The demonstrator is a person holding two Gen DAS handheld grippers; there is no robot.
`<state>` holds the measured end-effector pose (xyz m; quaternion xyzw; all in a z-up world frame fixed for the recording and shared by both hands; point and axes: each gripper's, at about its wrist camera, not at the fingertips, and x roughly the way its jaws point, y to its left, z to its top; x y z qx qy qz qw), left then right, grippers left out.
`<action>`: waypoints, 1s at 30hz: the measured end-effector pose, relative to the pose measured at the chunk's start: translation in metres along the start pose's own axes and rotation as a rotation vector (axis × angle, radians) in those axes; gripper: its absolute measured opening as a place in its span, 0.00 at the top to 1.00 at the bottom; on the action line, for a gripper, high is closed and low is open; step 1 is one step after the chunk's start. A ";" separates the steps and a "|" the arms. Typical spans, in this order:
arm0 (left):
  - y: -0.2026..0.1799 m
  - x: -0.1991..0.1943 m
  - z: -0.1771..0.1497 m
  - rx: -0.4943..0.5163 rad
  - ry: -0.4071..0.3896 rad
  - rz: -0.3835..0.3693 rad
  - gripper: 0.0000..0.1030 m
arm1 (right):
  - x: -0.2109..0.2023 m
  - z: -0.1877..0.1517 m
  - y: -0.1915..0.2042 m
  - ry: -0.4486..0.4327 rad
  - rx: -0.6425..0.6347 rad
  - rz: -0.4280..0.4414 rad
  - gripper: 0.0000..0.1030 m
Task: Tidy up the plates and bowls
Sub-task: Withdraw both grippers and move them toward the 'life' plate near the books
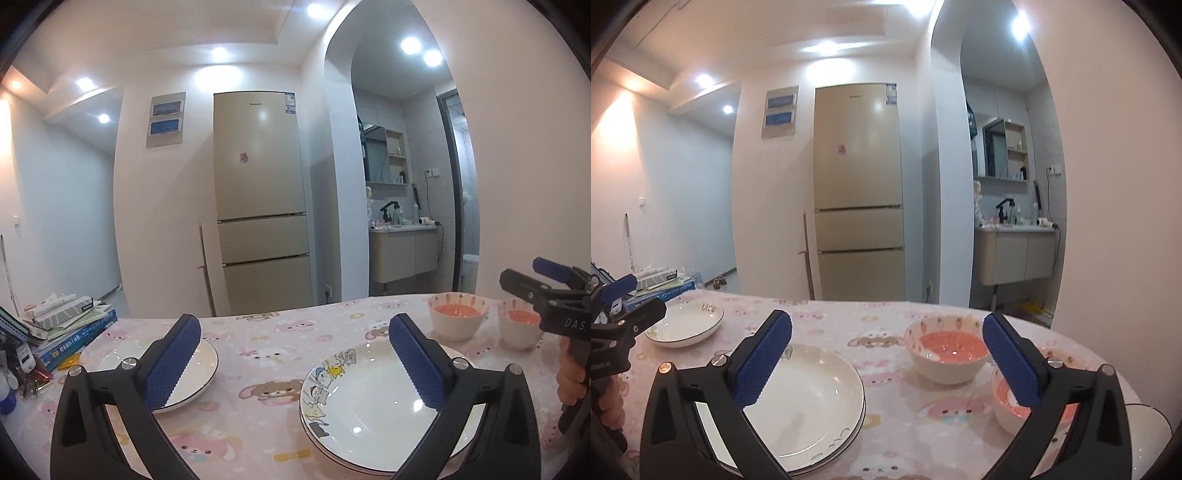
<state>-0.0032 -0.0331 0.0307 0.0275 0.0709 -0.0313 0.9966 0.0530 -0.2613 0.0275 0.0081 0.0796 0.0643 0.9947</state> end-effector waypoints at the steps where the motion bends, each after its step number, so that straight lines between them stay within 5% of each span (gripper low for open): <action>1: 0.002 -0.002 0.001 -0.012 -0.007 -0.006 0.00 | 0.001 0.000 0.000 0.003 0.002 0.001 0.00; 13: 0.020 -0.012 0.003 -0.099 -0.088 0.049 0.00 | -0.008 -0.001 0.005 -0.053 -0.027 -0.028 0.00; 23: 0.019 -0.016 0.001 -0.039 -0.205 0.287 0.00 | -0.005 -0.003 0.001 -0.063 -0.018 -0.066 0.00; 27: 0.028 -0.009 0.002 -0.061 -0.172 0.188 0.00 | 0.003 -0.004 0.006 -0.059 -0.053 -0.086 0.00; 30: 0.033 -0.007 0.004 -0.075 -0.152 0.167 0.00 | 0.006 -0.001 -0.001 -0.010 -0.022 0.053 0.00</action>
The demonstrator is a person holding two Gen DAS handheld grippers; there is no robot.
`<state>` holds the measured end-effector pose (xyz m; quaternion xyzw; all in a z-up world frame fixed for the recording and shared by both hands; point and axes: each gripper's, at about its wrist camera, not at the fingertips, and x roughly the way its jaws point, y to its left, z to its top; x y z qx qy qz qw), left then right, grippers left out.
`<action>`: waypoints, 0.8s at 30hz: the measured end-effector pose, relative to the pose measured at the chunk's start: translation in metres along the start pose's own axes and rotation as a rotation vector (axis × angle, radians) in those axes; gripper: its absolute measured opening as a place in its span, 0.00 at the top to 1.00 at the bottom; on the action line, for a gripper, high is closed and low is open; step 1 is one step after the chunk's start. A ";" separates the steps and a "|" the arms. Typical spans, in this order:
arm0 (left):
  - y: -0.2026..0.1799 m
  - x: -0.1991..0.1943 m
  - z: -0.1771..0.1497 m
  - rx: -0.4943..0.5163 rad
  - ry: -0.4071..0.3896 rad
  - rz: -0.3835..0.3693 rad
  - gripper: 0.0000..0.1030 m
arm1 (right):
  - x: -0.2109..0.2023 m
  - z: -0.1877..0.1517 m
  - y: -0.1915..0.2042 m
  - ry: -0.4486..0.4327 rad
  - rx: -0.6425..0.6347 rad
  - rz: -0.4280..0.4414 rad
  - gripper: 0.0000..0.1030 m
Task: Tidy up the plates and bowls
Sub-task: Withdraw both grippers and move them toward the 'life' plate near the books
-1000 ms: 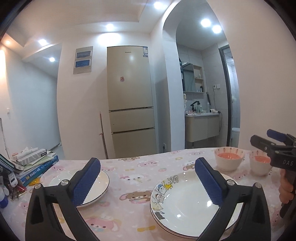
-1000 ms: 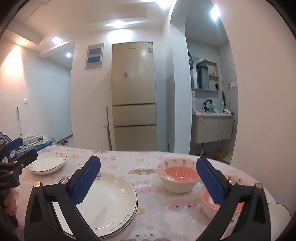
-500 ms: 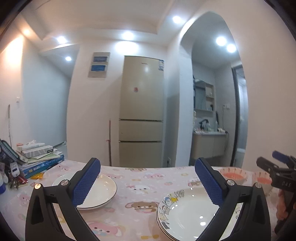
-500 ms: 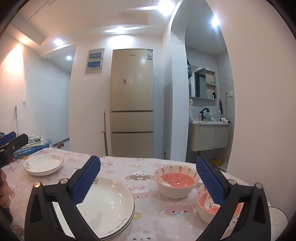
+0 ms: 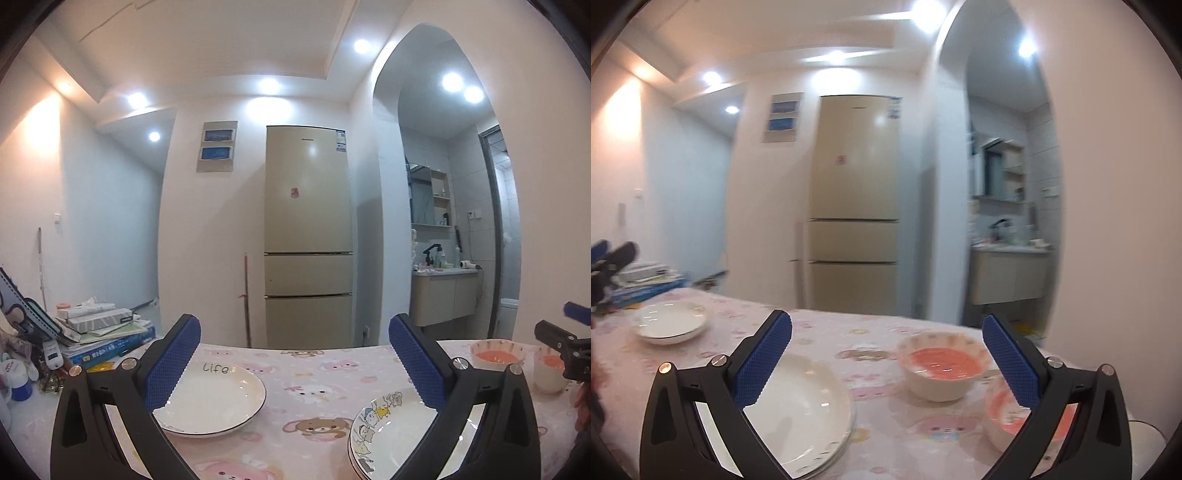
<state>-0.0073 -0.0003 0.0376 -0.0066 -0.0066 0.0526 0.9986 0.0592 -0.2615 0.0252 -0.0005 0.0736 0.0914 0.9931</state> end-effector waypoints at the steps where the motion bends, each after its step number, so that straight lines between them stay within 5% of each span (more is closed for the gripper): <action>1: 0.002 0.000 0.001 -0.003 0.003 -0.010 0.00 | 0.000 0.002 -0.003 0.015 0.025 0.006 0.00; 7: 0.014 -0.009 0.019 0.010 0.019 -0.072 0.00 | -0.009 0.027 -0.003 0.039 -0.002 -0.048 0.00; 24: 0.069 -0.031 0.056 -0.053 0.113 -0.039 0.00 | -0.023 0.064 0.059 0.021 -0.019 0.095 0.17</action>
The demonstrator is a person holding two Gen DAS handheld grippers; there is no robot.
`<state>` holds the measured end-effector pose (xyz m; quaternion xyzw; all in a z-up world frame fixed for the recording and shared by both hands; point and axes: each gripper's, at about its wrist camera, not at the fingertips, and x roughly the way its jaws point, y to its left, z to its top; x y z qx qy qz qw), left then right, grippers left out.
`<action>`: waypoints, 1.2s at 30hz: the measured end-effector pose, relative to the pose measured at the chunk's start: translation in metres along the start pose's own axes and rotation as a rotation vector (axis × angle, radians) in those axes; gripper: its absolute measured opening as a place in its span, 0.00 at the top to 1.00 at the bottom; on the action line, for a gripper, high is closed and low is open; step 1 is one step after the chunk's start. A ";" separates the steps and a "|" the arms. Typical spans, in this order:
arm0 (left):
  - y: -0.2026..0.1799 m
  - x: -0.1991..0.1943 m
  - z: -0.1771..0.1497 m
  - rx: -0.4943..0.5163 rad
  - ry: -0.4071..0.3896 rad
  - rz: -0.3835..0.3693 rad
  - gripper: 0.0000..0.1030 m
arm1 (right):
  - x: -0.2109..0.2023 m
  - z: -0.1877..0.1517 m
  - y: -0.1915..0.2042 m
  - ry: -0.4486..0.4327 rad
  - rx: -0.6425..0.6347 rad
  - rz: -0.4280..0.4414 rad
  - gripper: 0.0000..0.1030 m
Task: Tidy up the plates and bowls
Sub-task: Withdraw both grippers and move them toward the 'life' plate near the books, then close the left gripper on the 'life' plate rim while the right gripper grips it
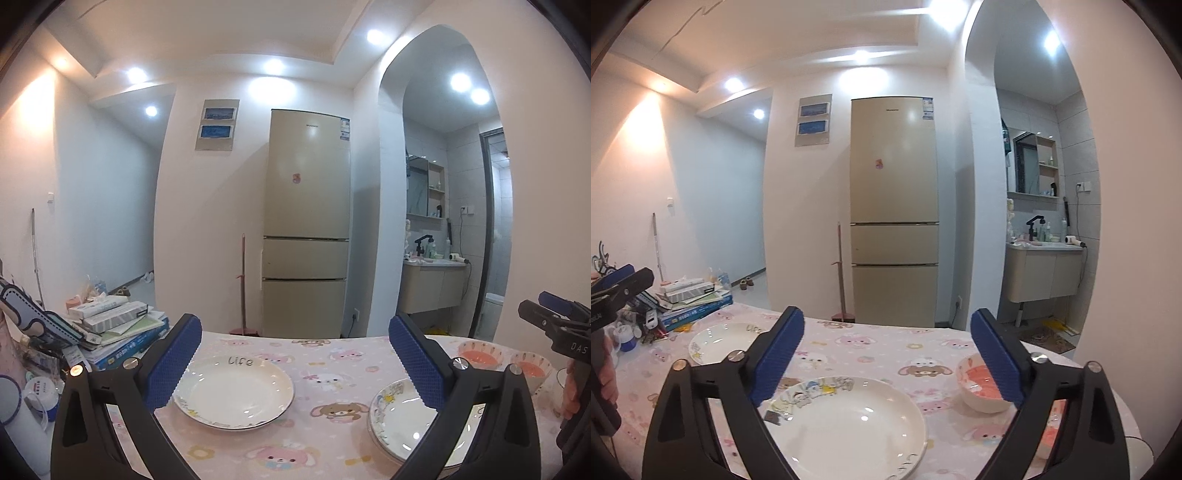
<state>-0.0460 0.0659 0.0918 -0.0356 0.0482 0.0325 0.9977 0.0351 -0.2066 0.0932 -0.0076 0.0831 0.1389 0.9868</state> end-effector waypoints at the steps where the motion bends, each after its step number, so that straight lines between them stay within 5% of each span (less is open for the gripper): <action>1: 0.006 0.002 0.001 -0.007 0.008 0.000 0.00 | 0.004 0.002 0.006 0.010 -0.003 0.016 0.19; 11: 0.063 0.030 0.009 -0.071 0.021 0.079 0.02 | 0.059 0.018 0.077 0.076 -0.035 0.121 0.32; 15: 0.090 0.056 0.004 -0.144 0.065 0.093 0.13 | 0.089 0.018 0.106 0.119 -0.050 0.146 0.35; 20: 0.123 0.094 -0.023 -0.259 0.197 0.095 0.18 | 0.135 0.003 0.134 0.248 -0.026 0.205 0.37; 23: 0.145 0.116 -0.048 -0.381 0.313 0.068 0.32 | 0.166 -0.019 0.150 0.383 -0.034 0.246 0.40; 28: 0.163 0.137 -0.080 -0.386 0.403 0.172 0.44 | 0.208 -0.045 0.155 0.526 0.077 0.272 0.49; 36: 0.182 0.155 -0.101 -0.450 0.483 0.179 0.47 | 0.262 -0.076 0.171 0.702 0.136 0.247 0.61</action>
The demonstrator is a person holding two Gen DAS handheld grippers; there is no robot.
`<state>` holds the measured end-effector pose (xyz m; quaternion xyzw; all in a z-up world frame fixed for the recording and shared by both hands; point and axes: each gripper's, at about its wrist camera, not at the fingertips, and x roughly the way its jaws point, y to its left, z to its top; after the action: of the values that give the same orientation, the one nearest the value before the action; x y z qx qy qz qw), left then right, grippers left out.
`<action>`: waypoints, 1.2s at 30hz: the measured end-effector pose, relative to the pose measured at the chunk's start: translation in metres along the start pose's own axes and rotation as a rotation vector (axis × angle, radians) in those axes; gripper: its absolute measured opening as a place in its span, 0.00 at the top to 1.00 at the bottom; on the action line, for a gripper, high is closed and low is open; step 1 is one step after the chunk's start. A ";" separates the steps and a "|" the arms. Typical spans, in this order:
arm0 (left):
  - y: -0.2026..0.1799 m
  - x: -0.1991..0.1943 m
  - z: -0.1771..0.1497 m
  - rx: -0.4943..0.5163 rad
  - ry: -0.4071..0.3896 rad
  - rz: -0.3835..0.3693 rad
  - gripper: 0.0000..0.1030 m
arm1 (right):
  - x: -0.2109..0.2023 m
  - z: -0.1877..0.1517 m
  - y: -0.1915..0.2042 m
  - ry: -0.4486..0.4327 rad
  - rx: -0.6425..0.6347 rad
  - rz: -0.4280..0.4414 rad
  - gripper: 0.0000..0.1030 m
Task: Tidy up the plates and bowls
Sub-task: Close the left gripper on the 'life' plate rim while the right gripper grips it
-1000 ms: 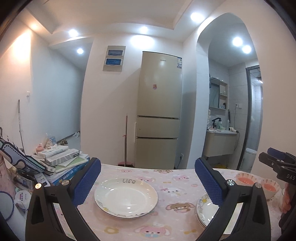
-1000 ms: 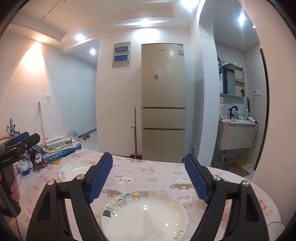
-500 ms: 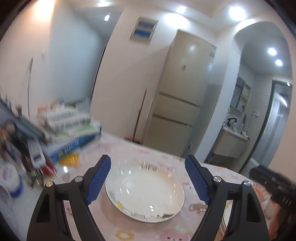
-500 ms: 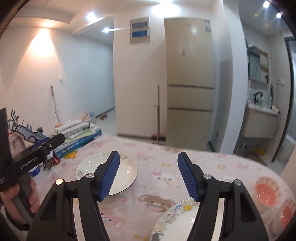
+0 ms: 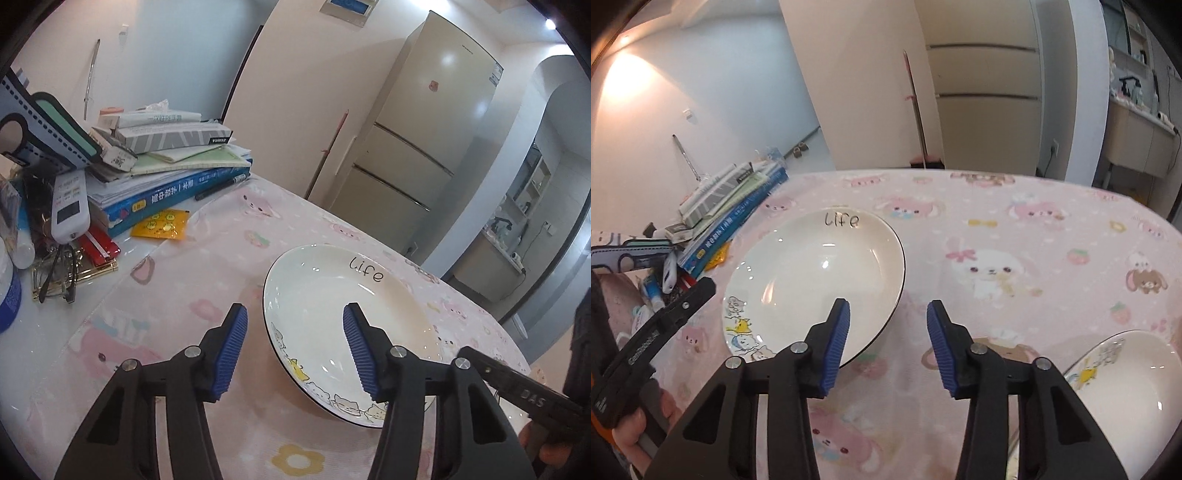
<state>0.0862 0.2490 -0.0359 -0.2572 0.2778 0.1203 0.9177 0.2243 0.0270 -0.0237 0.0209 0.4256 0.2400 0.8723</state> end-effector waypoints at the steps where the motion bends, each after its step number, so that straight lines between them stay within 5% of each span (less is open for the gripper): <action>1: 0.001 0.002 0.001 -0.005 0.012 -0.013 0.56 | 0.005 0.000 -0.001 0.017 0.011 0.008 0.62; 17: -0.004 0.035 -0.019 -0.032 0.214 -0.004 0.66 | 0.047 -0.011 -0.004 0.144 0.137 0.111 0.77; 27: -0.010 0.030 -0.025 -0.017 0.205 0.024 0.72 | 0.047 -0.016 -0.003 0.172 0.200 0.176 0.80; 36: -0.026 0.027 -0.030 0.085 0.197 0.090 0.70 | 0.038 -0.024 0.014 0.109 0.071 0.079 0.78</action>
<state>0.1048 0.2130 -0.0624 -0.2158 0.3826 0.1239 0.8898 0.2210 0.0520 -0.0638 0.0555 0.4797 0.2595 0.8363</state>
